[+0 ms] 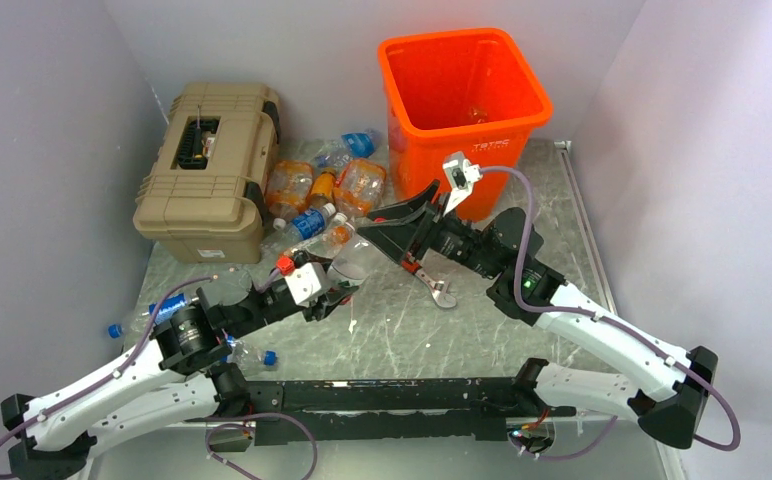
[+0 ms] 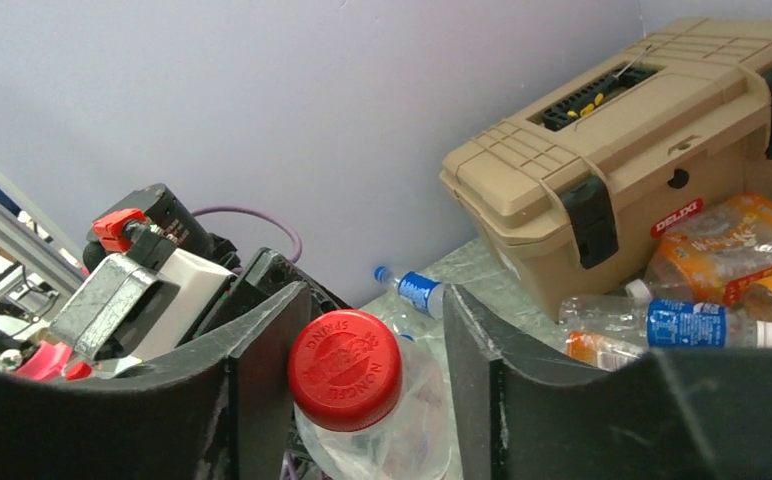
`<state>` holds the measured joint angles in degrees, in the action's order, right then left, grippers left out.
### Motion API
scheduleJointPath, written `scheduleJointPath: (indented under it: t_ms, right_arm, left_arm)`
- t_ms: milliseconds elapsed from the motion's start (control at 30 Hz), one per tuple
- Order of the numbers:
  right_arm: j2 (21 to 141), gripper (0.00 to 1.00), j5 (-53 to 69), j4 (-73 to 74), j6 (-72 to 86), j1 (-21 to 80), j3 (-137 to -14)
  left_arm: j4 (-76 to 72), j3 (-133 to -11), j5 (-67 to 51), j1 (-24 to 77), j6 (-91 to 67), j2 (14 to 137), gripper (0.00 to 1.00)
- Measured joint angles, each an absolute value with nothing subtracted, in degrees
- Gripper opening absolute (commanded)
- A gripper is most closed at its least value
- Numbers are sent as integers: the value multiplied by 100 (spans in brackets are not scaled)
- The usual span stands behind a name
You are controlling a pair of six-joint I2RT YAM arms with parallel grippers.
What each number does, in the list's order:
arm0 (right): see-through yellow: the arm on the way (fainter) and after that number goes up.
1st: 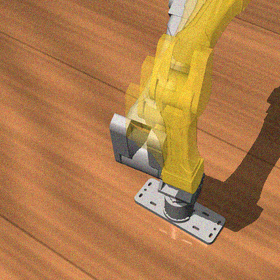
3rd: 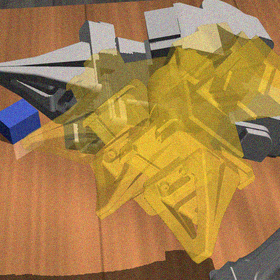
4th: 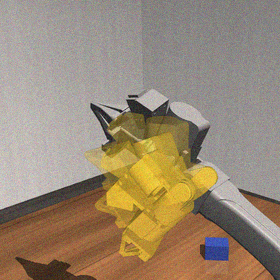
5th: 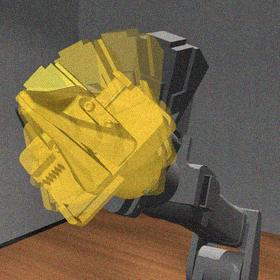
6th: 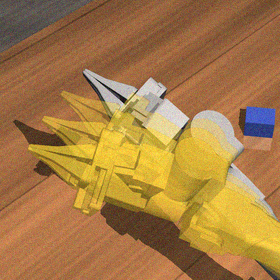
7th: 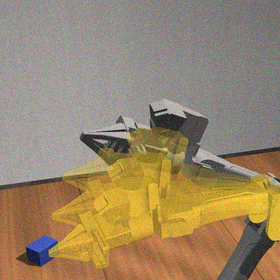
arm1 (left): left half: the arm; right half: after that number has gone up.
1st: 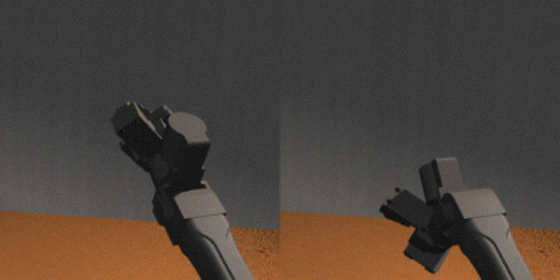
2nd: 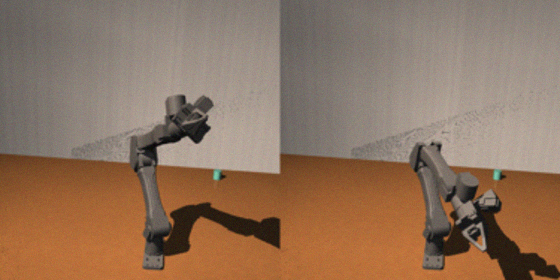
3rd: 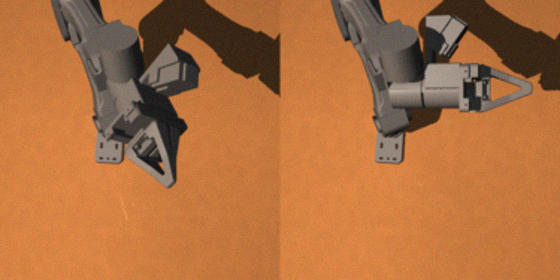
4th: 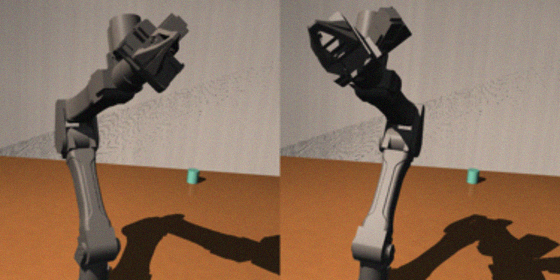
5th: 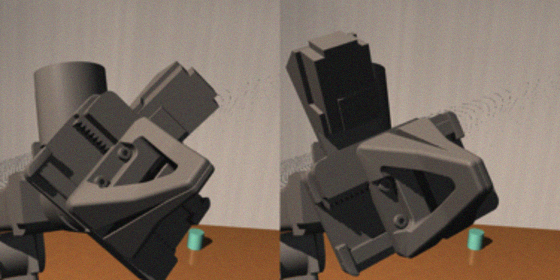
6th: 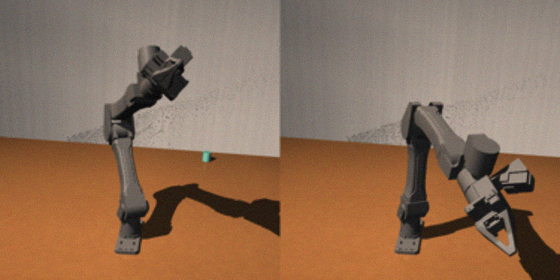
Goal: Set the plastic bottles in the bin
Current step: Place the plastic bottle in the trash bin.
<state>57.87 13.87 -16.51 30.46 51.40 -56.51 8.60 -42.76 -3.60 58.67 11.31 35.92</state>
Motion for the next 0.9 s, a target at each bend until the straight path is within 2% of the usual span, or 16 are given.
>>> scheduleJointPath:
  t_ms: [133,200,267,300,400,433,467,667,900]
  right_arm:
    - [5815,39,1413,-1636,3116,5151,-5651]
    - [5833,30,1435,-1632,3146,5153,-5653]
    - [5874,9,1500,-1632,3159,5151,-5671]
    - [5907,0,1551,-1619,3162,5148,-5699]
    - [5959,0,1557,-1581,3155,5146,-5756]
    - [5953,0,1546,-1542,3142,5144,-5758]
    - [5940,0,1546,-1479,3142,5146,-5758]
    - [5699,0,1164,-694,2825,5162,-5822]
    - [5120,0,-235,237,1765,5162,-6838]
  left_arm:
    - [904,-4276,-318,5867,1129,3577,49]
    - [941,-4274,-305,5859,1127,3577,49]
    - [967,-4276,-296,5852,1109,3577,51]
    - [976,-4274,-276,5850,1109,3577,55]
    - [996,-4276,-222,5841,1105,3575,88]
    - [1015,-4276,-204,5841,1083,3575,97]
    - [1013,-4276,-207,5841,1100,3577,99]
    - [943,-4276,-117,5843,1037,3557,100]
    - [685,-4233,209,5843,1041,3116,99]
